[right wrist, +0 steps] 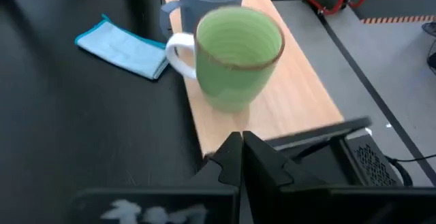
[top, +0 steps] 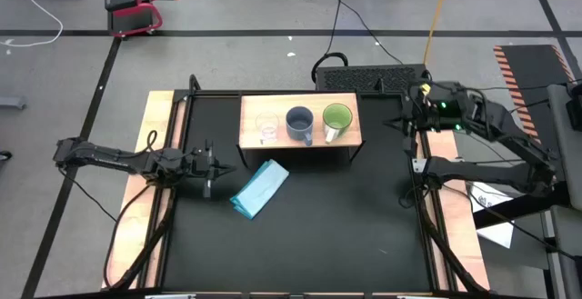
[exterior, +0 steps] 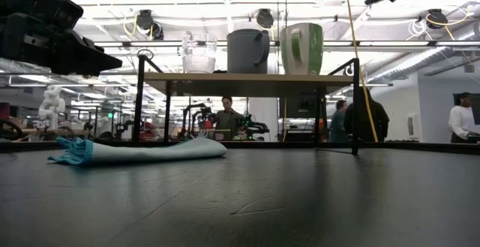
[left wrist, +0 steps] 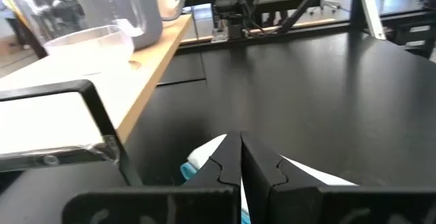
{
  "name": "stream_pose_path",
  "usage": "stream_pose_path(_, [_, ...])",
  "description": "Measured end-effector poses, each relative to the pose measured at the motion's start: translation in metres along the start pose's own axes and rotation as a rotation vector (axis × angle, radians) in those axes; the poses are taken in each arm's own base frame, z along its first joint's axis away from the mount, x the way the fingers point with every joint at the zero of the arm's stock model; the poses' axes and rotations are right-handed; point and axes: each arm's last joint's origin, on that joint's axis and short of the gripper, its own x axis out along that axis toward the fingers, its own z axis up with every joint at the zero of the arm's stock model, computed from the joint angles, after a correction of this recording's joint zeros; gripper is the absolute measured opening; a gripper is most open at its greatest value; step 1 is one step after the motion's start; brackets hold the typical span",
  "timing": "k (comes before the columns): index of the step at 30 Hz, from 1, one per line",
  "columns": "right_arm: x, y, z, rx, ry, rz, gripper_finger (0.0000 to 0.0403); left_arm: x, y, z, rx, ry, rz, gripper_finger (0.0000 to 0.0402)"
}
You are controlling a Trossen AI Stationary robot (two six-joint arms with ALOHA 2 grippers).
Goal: Stack small to large cups/mugs on shelf
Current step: Return to Home Position
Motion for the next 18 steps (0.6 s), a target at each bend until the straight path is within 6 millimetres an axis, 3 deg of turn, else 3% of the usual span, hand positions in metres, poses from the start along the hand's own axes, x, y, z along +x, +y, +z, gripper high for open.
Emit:
stream_pose_path(7, [0.005, 0.013, -0.04, 0.064, -0.16, 0.143, 0.0001, 0.0, 0.002, 0.006, 0.035, -0.058, 0.041, 0.0002])
stream_pose_path(18, [0.045, 0.021, -0.093, 0.163, -0.17, 0.217, 0.0, 0.0, 0.002, 0.008, 0.043, -0.082, 0.037, 0.0001])
